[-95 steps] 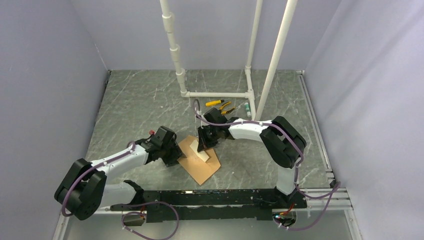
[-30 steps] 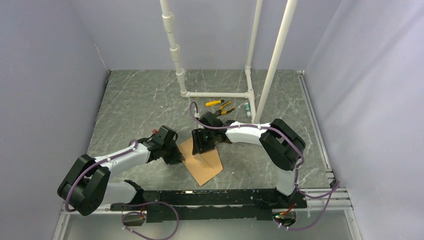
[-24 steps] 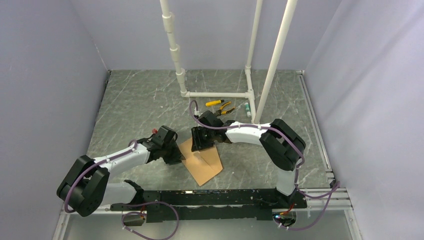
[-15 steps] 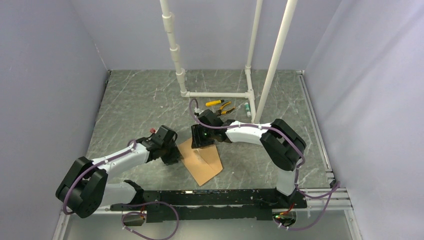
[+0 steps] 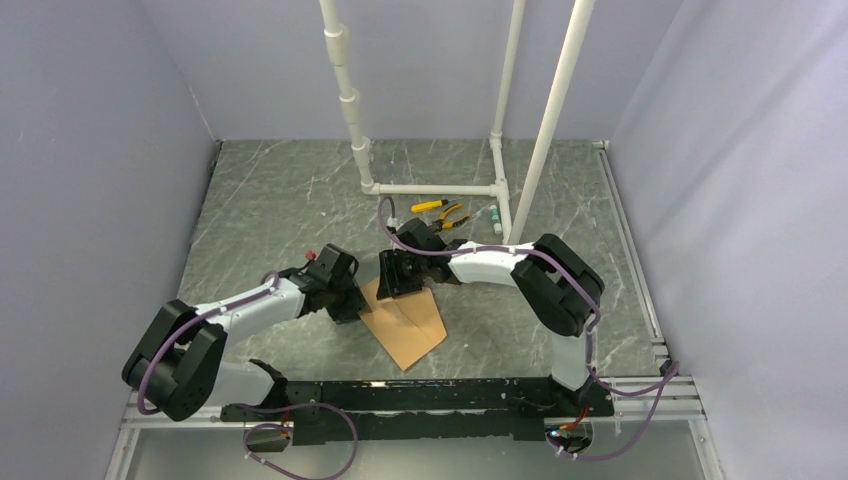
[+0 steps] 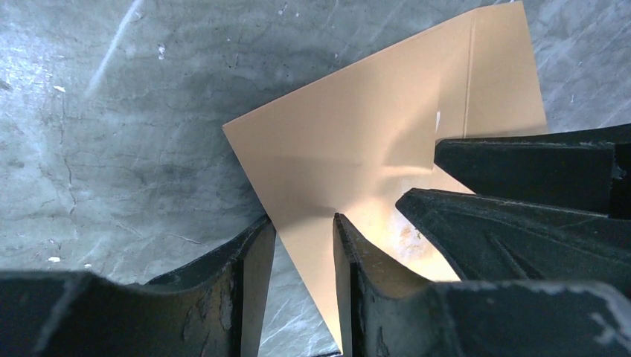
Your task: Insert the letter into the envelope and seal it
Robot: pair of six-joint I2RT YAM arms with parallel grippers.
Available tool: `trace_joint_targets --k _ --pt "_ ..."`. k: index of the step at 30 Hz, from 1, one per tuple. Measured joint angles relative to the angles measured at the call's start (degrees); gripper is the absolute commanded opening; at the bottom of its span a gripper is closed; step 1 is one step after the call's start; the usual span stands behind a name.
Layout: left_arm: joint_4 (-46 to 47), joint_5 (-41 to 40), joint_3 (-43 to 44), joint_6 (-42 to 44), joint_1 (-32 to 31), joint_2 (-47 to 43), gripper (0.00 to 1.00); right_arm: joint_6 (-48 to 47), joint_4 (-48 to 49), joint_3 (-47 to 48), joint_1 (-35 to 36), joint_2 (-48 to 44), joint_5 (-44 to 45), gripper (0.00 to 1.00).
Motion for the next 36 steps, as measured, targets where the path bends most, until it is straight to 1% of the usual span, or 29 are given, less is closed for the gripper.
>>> trace_joint_targets --k 3,10,14,17,18,22,25,27,30,33,36 --pt "-0.1 0.2 0.1 0.3 0.2 0.2 0.38 0.5 1.0 -0.1 -0.5 0.2 -0.6 0.45" --pt "0.2 0.3 0.1 0.8 1.7 0.3 0.26 0.1 0.6 -0.3 -0.5 -0.7 1.4 0.49" --pt "1.5 0.0 0.1 1.7 3.2 0.9 0.13 -0.9 -0.9 -0.9 -0.9 -5.4 4.2 0.51" --pt "2.4 -0.1 0.1 2.4 4.3 1.6 0.03 -2.1 -2.4 -1.0 -1.7 -10.5 6.8 0.52" --pt "2.6 -0.2 0.1 2.6 4.9 1.7 0.03 -2.5 -3.0 -1.1 -2.2 -12.1 7.8 0.52" --pt "2.4 -1.4 1.5 4.0 6.4 2.8 0.03 -3.8 -5.8 -1.5 -4.8 -17.2 14.1 0.52" --pt "0.9 -3.1 2.8 5.5 7.2 3.2 0.03 -4.4 -9.8 -1.7 -7.9 -18.9 20.3 0.53" --pt "-0.8 -3.0 4.0 7.3 7.6 3.1 0.06 -4.6 -12.5 -1.8 -10.1 -19.0 24.5 0.53" --pt "-1.4 -0.3 5.8 10.9 7.6 2.0 0.14 -5.0 -17.3 -1.9 -13.9 -18.5 31.6 0.53" --pt "-1.3 3.2 8.1 14.4 5.6 -0.3 0.21 -6.2 -20.4 -0.4 -16.8 -15.9 38.5 0.53" --pt "-1.0 4.7 11.0 16.7 0.5 -1.0 0.22 -8.0 -22.2 3.7 -18.0 -10.2 44.0 0.53"
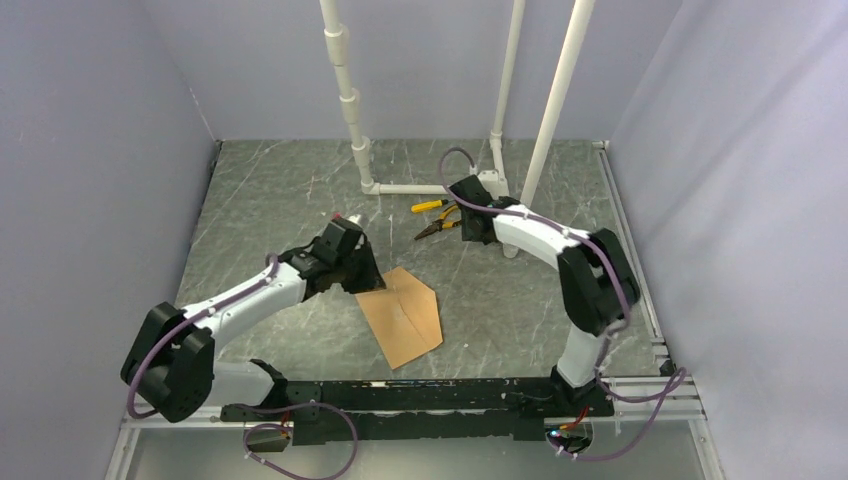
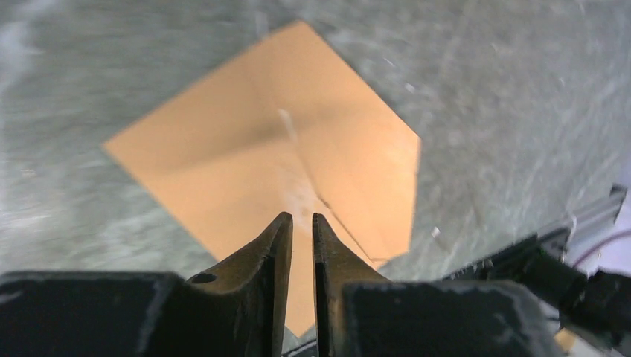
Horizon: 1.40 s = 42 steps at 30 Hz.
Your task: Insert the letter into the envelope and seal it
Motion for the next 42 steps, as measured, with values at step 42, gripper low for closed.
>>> trace_joint_targets --k 42 --pt "-5.7 -17.8 7.6 -11.0 -9.7 18.4 0.21 -10.3 -7.5 29.2 -8.7 27.7 -1.1 0.38"
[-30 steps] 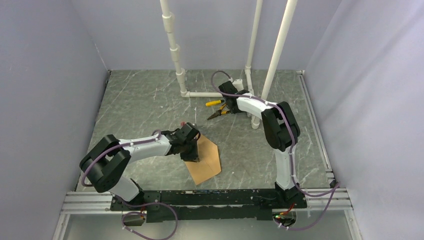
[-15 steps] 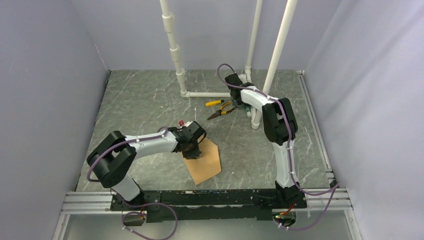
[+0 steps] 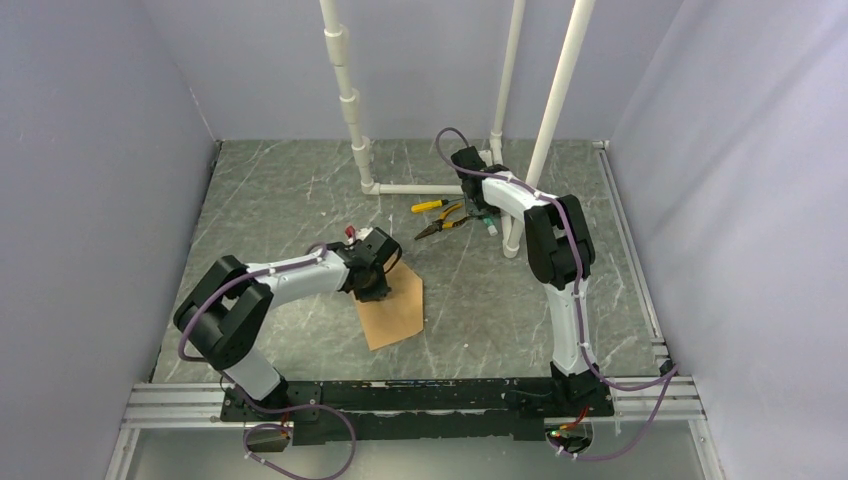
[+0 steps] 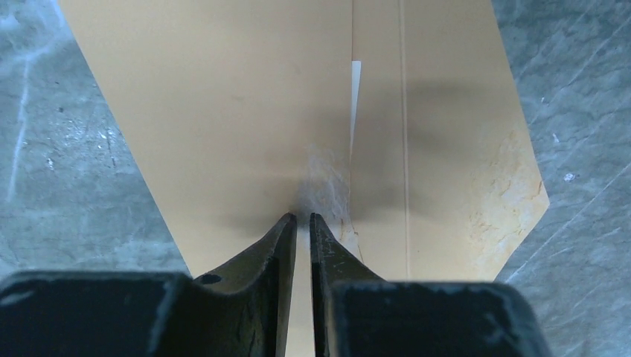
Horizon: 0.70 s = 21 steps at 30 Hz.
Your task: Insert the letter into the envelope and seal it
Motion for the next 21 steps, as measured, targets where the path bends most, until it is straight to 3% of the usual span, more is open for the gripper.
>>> trace_joint_targets --k 3,8,11,14,21 --pt "0.2 0.0 -0.8 2.0 0.6 -1.1 0.25 0.0 -0.1 0.0 0.0 0.0 -0.5 0.26" --pt "-0.4 1.2 -1.7 5.6 1.3 -6.4 0.36 -0.1 0.2 -0.5 -0.2 -0.3 -1.5 0.16" --pt "-0.2 2.6 -1.5 7.3 2.0 -10.5 0.43 0.4 1.4 -3.5 -0.2 -2.5 -2.6 0.16" --pt "-0.3 4.1 -0.7 8.8 3.0 -13.7 0.58 0.8 1.5 -7.3 0.3 -6.3 -4.1 0.16" --pt "0.4 9.4 0.9 11.8 5.1 -19.3 0.86 2.3 8.5 -16.9 6.1 -25.6 -12.3 0.17"
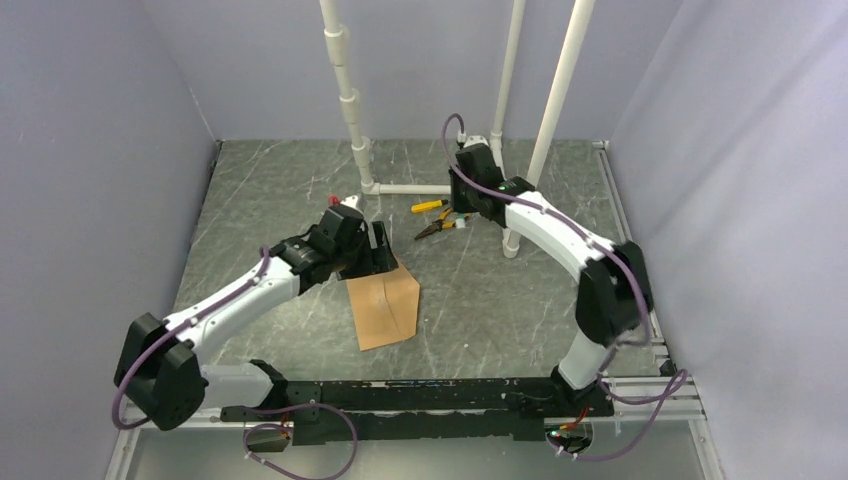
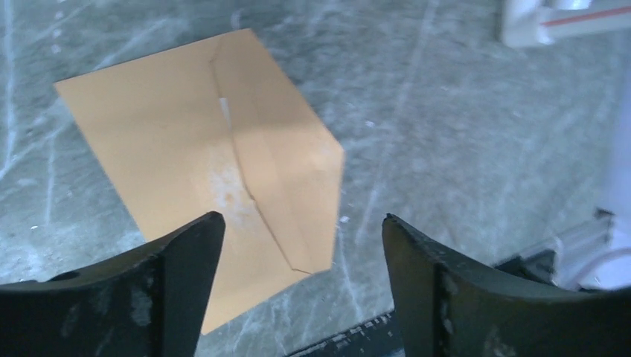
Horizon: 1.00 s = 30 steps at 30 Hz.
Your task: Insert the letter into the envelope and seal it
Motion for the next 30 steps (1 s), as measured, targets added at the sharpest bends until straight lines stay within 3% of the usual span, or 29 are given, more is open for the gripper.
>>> trace_joint_targets --k 8,14,24,30 --pt "4.0 14.2 3.5 3.4 2.6 -8.0 0.92 0.1 12.7 -7.2 4.2 -19.7 -24.0 0.18" --pt "6.4 22.3 5.7 3.9 3.2 -13.3 0.89 -4.5 17.0 -13.8 4.3 -25.2 -37.9 0.18" --pt "7.1 27.6 8.5 -4.2 4.0 -12.4 0.78 -18.8 16.8 -17.4 9.5 -29.1 -46.2 0.19" --pt "8.9 31.7 5.6 -11.8 5.1 -9.3 0.58 -25.9 15.8 -17.4 10.2 -30.1 -47.4 0.19"
